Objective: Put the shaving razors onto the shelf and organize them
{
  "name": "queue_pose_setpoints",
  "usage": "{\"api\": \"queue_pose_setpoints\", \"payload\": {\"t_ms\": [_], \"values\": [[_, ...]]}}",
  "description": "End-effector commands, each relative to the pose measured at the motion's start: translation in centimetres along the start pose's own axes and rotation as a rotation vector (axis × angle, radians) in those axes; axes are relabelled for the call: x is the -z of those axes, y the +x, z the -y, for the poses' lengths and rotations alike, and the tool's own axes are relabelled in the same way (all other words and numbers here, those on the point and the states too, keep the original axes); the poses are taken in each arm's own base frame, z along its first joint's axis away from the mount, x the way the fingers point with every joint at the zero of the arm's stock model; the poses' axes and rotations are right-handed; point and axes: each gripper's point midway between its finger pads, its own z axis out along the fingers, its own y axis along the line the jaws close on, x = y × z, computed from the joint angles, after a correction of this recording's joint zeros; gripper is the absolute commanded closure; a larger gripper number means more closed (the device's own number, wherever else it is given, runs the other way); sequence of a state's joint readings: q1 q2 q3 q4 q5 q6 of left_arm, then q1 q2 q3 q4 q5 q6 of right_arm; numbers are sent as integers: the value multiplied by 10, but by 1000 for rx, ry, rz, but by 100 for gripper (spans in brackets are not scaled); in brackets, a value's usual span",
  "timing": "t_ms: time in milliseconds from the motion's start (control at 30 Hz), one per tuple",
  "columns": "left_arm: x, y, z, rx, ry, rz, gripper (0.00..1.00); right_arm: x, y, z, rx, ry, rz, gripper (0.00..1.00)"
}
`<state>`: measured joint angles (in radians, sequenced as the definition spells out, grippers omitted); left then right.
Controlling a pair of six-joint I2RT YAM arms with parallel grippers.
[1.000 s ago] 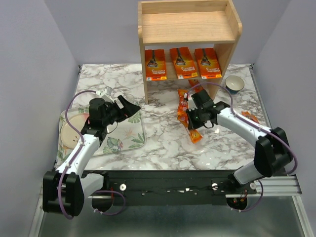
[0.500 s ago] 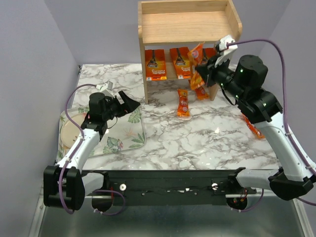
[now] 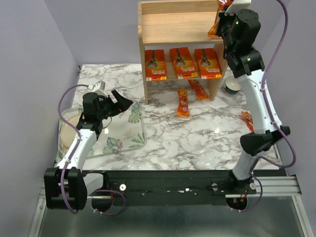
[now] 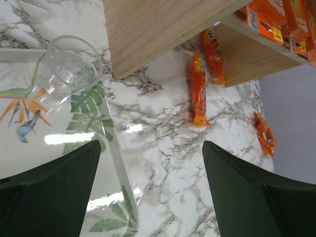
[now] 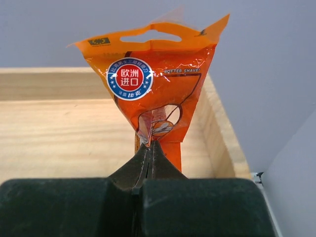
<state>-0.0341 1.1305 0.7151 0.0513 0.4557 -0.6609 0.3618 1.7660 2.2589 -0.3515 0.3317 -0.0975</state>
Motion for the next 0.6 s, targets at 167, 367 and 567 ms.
{"api": "queue_pose_setpoints", "payload": {"t_ms": [167,367,567], "values": [[2,5,-15,39,-20,30,7,-39,39,21,2,58,-71,99],[-4,5,-17,69,-12,35,7,-56,67,16,-7,40,-114,86],[-12,2,-19,89,-13,31,7,-70,70,20,-13,60,-92,71]]}}
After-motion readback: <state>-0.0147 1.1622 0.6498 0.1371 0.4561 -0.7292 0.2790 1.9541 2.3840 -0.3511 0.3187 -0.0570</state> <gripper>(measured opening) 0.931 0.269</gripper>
